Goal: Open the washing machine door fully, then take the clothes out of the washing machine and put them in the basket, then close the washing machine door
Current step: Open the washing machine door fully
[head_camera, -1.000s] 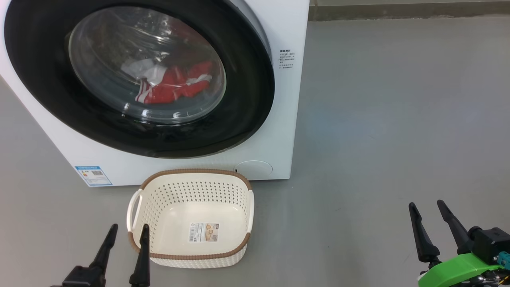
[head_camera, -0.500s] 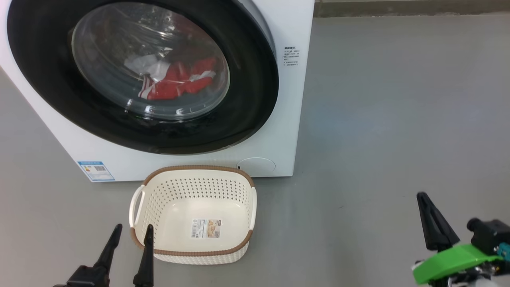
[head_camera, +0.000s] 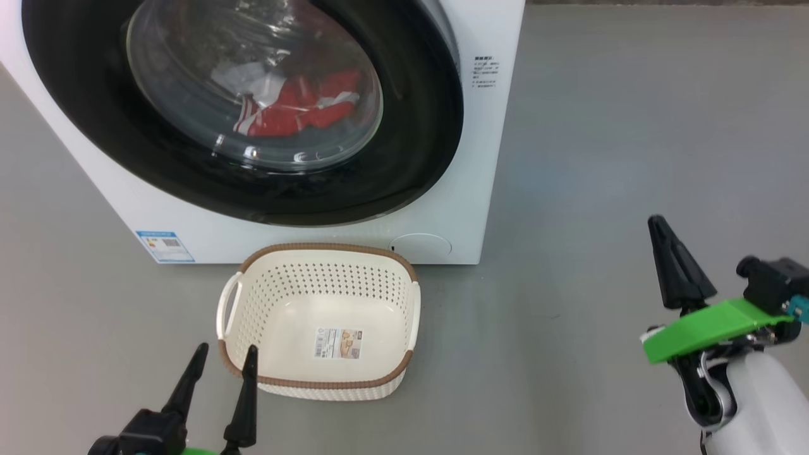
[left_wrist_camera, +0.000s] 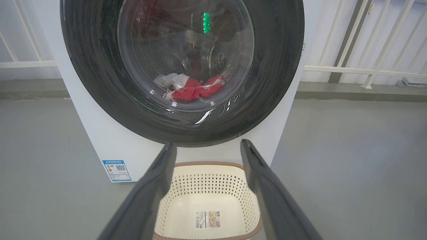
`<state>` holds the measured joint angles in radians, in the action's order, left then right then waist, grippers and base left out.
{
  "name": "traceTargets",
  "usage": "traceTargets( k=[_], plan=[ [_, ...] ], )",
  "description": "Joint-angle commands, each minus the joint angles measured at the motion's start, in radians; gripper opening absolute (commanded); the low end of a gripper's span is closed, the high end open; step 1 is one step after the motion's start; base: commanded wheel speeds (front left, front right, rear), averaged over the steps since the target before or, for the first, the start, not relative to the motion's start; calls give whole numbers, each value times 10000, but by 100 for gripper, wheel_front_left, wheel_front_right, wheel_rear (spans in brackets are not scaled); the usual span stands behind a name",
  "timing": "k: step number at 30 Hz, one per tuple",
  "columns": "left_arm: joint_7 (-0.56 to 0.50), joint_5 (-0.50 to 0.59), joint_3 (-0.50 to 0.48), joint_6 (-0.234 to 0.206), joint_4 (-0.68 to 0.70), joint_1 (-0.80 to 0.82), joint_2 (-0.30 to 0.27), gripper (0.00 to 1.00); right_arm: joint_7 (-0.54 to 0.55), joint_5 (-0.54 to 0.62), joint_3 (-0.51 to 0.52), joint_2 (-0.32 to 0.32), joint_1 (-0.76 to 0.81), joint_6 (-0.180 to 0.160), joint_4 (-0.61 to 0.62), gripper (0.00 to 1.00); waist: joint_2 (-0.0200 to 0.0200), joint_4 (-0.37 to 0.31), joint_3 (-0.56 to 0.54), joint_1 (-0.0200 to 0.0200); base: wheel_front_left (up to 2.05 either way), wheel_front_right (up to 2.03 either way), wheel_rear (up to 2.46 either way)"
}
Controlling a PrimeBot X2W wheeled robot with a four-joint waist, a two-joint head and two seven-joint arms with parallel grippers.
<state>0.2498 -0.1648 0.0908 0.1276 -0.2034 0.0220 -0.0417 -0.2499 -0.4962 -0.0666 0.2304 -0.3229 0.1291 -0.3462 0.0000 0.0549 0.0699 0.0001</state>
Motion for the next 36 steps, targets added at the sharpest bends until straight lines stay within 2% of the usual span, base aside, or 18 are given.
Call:
traceTargets(
  k=[1, 10, 21, 36],
  plan=[
    [120, -48, -278, 30, 239, 407, -91, 100, -118, -81, -301, 139, -434, 16, 134, 0, 0, 113, 118, -1, 0, 0, 0],
    [120, -115, -42, 30, 223, 699, -87, 100, -118, -767, -784, 222, -1946, 16, -757, 0, 0, 398, 502, -1, 0, 0, 0],
    [120, -175, 118, 30, 215, 972, -86, 100, -118, -2223, -1704, 389, -3638, 16, -1696, 0, 0, 659, 841, -1, 0, 0, 0],
    [120, -330, 378, -51, 327, 1257, -86, 100, 933, -6028, -2989, 894, -5754, 16, -2345, 0, 0, 1055, 1462, -1, 0, 0, 0]
  ],
)
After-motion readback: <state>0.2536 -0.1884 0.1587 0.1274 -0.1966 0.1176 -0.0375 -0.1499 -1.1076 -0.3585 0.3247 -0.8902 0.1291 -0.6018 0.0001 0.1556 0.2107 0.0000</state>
